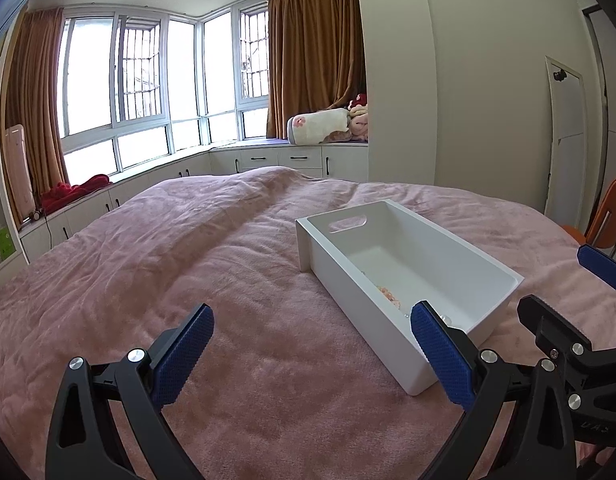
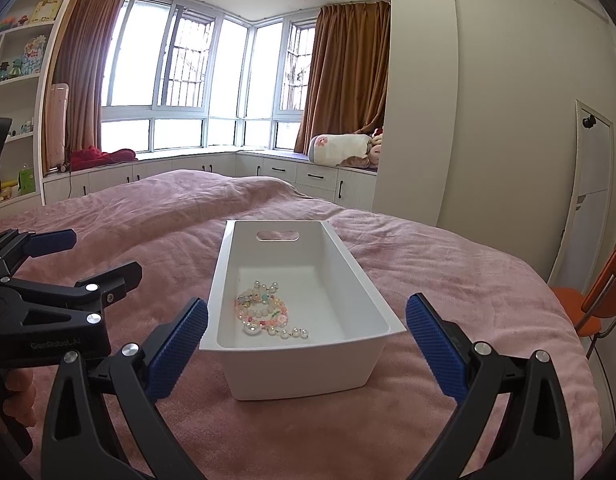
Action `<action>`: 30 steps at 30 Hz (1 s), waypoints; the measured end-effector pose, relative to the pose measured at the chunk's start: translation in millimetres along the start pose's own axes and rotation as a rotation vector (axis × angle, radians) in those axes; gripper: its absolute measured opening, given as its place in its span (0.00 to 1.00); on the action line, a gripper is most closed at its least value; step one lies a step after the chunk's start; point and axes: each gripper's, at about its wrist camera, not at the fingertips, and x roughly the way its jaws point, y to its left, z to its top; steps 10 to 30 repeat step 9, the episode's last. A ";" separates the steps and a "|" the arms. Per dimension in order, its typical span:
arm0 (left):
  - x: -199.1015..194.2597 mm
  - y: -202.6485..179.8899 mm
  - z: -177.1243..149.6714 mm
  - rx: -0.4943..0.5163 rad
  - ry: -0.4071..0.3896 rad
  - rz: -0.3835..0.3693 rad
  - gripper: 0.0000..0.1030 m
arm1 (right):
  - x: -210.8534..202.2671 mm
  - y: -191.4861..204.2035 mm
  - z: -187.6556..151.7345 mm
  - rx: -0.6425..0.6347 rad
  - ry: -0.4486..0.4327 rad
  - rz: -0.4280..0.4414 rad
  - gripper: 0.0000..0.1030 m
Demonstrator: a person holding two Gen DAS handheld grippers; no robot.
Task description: Organize jewelry
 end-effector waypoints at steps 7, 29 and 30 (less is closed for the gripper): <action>0.5 2.7 1.2 -0.021 0.017 0.030 0.97 | 0.1 1.2 -0.2 -0.009 -0.002 0.003 0.95; 1.2 1.4 2.2 -0.011 0.019 0.036 0.97 | -0.1 1.5 0.0 -0.008 -0.002 0.004 0.95; 1.2 1.4 2.2 -0.011 0.019 0.036 0.97 | -0.1 1.5 0.0 -0.008 -0.002 0.004 0.95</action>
